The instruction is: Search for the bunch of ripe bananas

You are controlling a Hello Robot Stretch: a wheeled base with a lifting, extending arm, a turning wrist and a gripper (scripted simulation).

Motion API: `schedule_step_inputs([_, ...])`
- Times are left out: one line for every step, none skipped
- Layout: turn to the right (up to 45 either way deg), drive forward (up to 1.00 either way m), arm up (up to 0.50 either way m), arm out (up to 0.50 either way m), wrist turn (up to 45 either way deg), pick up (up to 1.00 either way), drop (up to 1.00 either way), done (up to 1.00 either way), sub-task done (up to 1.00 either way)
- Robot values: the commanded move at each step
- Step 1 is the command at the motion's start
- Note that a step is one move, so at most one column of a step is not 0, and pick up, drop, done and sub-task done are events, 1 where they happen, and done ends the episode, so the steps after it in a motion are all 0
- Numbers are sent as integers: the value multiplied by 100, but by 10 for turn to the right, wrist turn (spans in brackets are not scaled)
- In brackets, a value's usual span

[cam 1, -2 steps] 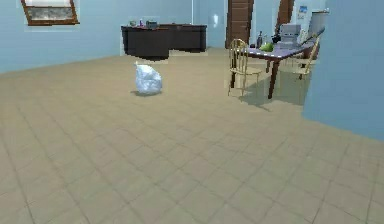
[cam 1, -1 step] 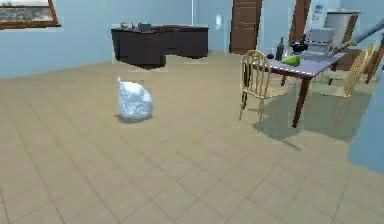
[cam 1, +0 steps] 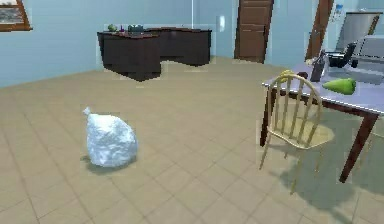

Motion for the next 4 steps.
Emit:
schedule_step_inputs([0,100,0,0,0,0,0,0,0])
schedule_step_inputs([-210,0,0,0,0,0,0,0,0])
schedule_step_inputs([-30,0,0,0,0,0,0,0,0])
schedule_step_inputs([0,10,0,0,0,0,0,0,0])
